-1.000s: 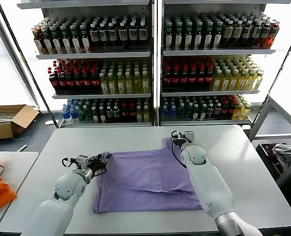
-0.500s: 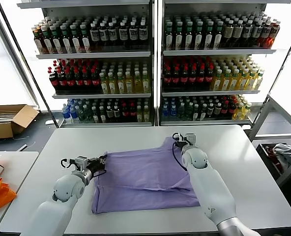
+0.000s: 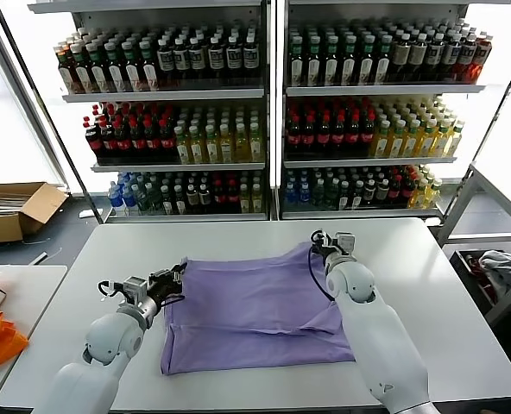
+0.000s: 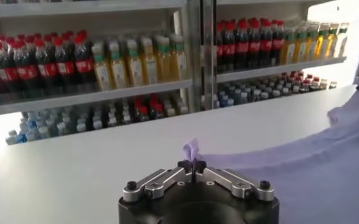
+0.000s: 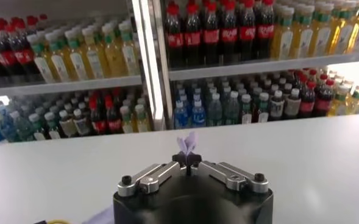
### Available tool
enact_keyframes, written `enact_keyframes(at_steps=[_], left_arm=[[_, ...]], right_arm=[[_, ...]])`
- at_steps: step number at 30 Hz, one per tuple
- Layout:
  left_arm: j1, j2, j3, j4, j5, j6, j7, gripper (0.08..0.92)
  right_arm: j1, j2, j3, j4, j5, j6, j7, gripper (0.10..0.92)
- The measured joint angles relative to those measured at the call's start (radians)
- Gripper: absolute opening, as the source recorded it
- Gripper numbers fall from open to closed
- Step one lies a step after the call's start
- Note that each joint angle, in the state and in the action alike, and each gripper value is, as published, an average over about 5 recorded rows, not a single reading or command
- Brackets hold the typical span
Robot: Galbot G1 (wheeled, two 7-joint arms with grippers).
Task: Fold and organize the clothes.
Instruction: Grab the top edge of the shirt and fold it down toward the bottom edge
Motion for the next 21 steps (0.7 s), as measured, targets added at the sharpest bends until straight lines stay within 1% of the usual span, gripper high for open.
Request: enact_keyframes(at_steps=[6, 11, 21], left_arm=[[0.051, 0.007, -0.026, -0.067, 0.014, -0.02, 0.0, 0.084], [0.099, -0.003, -0.043, -0.114, 0.035, -0.03, -0.002, 0.084], [0.206, -0.014, -0.086, -0.197, 0.077, -0.042, 0.014, 0.084]], right_arm=[[-0.056, -0.02, 0.009, 0.128, 0.008, 0.014, 0.004, 0.114], [-0.116, -0.031, 0.022, 0.229, 0.004, 0.017, 0.013, 0.114], [-0.301, -0.039, 0.049, 0.415, -0.043, 0.021, 0.031, 0.114]])
